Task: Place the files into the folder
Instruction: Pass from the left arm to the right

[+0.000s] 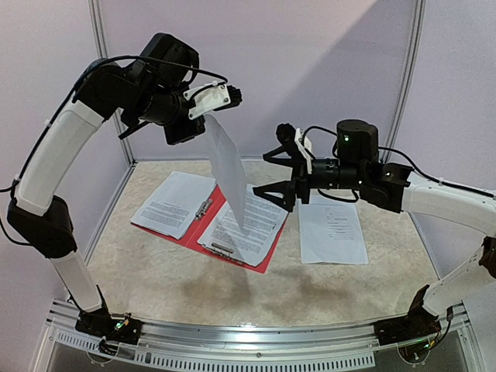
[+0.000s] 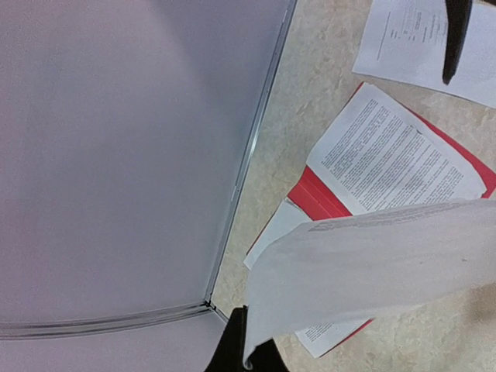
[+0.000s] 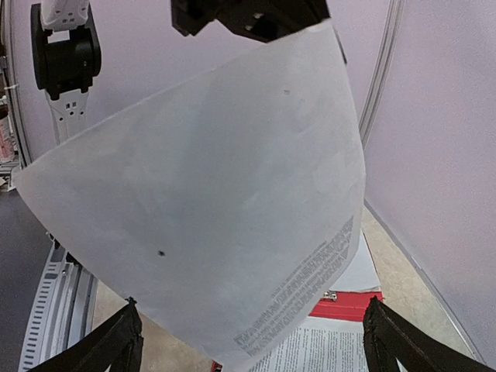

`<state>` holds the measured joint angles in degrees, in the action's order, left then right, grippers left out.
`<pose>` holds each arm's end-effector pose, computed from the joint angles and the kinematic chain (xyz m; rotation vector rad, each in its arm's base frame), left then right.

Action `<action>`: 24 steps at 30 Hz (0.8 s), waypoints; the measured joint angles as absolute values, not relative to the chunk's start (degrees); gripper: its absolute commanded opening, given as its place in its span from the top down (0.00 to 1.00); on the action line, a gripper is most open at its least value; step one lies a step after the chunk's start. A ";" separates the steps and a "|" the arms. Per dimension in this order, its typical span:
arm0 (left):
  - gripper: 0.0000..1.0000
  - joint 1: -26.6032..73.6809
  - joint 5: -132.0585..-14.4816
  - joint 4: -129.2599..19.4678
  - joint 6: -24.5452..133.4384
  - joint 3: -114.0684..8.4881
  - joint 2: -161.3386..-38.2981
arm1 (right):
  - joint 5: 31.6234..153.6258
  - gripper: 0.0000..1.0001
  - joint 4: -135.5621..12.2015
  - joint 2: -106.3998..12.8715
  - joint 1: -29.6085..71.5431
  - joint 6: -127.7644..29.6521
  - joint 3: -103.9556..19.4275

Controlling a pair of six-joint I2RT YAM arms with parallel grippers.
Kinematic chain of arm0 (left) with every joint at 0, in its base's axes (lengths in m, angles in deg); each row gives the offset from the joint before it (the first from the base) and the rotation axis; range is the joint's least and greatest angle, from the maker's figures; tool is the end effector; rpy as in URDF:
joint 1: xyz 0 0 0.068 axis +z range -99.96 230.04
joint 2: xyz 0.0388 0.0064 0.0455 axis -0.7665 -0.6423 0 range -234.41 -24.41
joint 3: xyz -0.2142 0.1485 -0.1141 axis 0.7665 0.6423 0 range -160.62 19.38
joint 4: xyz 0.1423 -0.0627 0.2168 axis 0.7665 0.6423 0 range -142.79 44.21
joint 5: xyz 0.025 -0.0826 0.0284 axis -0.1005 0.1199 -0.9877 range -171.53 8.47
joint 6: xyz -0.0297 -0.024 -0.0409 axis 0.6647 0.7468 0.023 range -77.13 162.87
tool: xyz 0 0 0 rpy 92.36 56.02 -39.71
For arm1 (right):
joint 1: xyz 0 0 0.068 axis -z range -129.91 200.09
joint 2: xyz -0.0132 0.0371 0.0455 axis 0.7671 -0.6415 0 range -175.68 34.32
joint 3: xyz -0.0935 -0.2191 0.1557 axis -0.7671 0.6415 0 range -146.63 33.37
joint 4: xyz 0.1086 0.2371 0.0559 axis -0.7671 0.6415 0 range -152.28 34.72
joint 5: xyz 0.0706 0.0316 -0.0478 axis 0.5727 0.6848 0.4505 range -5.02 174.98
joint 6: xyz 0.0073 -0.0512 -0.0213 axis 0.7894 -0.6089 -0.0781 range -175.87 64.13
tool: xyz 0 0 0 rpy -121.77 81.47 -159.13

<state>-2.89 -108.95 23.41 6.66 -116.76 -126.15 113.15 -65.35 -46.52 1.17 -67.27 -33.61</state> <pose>0.2130 -0.2524 0.5028 1.3844 1.7507 0.3912 0.2095 0.2682 0.3643 -1.2191 1.3591 0.9004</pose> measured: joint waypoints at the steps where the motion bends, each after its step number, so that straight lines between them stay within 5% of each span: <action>1: 1.00 -2.87 -108.95 23.43 6.77 -116.82 -126.17 | 111.20 0.01 -68.12 -46.46 0.01 -66.53 -32.56; 10: 1.00 -2.87 -109.06 23.43 7.16 -116.87 -126.15 | 97.74 0.12 -83.68 -49.28 -6.46 -60.65 -26.88; 17: 1.00 -2.52 -107.92 23.46 7.69 -116.98 -126.17 | 93.04 0.91 -83.97 -51.70 -6.18 -59.20 -28.23; 20: 1.00 -2.32 -106.46 23.43 8.23 -117.30 -126.10 | 91.84 1.00 -83.55 -51.68 -5.63 -58.94 -29.00; 21: 0.94 -2.23 -105.91 23.46 8.48 -117.30 -126.06 | 91.55 1.00 -83.49 -51.55 -5.32 -58.99 -29.09; 24: 0.09 -1.82 -102.74 23.41 8.72 -116.36 -125.42 | 91.66 1.00 -82.09 -51.02 -4.73 -60.45 -29.39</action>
